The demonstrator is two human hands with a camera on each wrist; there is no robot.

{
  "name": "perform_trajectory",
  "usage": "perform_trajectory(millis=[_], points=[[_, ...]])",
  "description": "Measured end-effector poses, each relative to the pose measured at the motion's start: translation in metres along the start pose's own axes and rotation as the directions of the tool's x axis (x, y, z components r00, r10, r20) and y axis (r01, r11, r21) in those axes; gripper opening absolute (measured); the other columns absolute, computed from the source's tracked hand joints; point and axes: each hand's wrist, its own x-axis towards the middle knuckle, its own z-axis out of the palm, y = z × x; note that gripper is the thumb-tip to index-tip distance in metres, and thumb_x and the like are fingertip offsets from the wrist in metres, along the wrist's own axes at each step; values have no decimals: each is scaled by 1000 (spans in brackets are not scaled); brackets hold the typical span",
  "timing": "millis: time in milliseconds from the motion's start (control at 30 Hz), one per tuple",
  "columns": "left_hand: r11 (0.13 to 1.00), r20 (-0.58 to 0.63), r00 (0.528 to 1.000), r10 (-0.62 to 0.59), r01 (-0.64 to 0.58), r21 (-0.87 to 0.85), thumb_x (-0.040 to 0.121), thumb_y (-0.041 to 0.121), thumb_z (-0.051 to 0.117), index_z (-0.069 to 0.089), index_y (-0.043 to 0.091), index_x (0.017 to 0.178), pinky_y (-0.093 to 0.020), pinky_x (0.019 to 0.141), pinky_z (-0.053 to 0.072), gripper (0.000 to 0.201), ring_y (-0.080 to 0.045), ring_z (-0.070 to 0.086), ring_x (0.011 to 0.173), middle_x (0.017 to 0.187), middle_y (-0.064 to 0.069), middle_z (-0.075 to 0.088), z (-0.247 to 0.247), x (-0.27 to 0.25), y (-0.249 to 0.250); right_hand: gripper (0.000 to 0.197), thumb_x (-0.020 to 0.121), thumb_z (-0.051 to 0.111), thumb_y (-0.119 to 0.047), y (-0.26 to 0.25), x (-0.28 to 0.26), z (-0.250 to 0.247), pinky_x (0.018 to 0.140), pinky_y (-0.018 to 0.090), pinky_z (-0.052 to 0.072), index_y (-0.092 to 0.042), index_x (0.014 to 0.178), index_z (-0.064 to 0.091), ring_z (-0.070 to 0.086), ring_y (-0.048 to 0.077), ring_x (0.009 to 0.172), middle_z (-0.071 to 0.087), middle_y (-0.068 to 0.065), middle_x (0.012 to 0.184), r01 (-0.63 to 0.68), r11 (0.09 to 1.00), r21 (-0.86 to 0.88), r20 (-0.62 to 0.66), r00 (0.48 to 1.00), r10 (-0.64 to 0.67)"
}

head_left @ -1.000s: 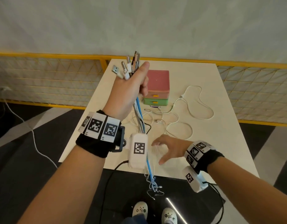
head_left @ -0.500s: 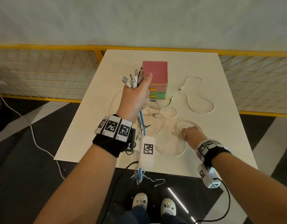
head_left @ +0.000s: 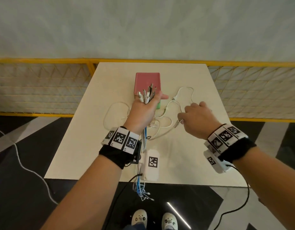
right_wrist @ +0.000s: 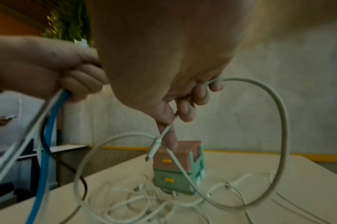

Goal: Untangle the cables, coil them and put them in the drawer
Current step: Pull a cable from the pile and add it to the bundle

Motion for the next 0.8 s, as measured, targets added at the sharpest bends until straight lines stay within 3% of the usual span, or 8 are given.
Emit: perform_trajectory(millis=[100,167,233,367,500,633,733,800], points=[[994,83,996,37,-45,101,98,39,54,76,31,100,-28,46,34,24,-22,45,48,52,-7,52,12,-8,2,30,89,38,-26,-9,1,-25,71,36,37,-16,89,67,60,30,80,66,4,82,-24,997,76,-124,992,33],[996,77,997,32,-38,85,96,31,59,75,23,98,-36,59,47,17,-20,65,69,74,-3,71,17,-7,-1,31,91,34,-25,-12,-1,-40,64,35,37,-11,82,60,57,29,72,61,5,75,-26,975,220,-199,977,71],[992,89,996,14,-25,124,95,34,61,73,22,84,-32,57,45,20,-12,58,54,60,-5,62,17,-3,-8,24,94,35,-23,-13,-2,-49,60,33,36,-13,79,52,50,25,68,55,3,72,-46,905,422,-211,966,148],[996,21,999,40,-42,85,91,53,57,71,0,89,-27,53,37,54,-7,43,44,63,-14,59,13,1,-9,22,99,33,-22,-23,-7,-54,55,38,37,-12,85,46,46,23,56,50,2,63,-87,691,718,-112,965,237],[986,41,999,26,-19,-165,92,35,65,60,15,78,-19,41,26,25,-4,31,37,47,12,40,13,2,2,22,101,30,-20,-44,-5,-51,57,36,37,-9,94,47,45,20,57,53,6,69,-6,506,863,-142,957,254],[943,85,996,-18,45,-330,88,22,71,52,13,88,-18,38,21,21,-5,25,41,55,6,31,13,1,7,17,101,32,-18,-58,2,-46,56,37,35,-12,90,43,38,11,55,43,-7,62,119,296,948,-215,924,317],[951,-13,1000,25,-28,-309,93,30,66,62,11,86,-19,38,23,21,-5,28,39,50,6,35,9,1,12,17,102,32,-17,-64,2,-49,54,26,35,-19,94,47,37,8,54,43,-6,62,156,223,962,-215,938,273],[944,-47,996,79,-90,-316,98,35,56,61,8,84,-19,39,23,31,-4,29,37,45,9,36,5,1,18,23,102,31,-17,-65,0,-47,54,19,34,-22,87,48,36,5,53,42,-6,61,161,270,949,-212,962,170]])
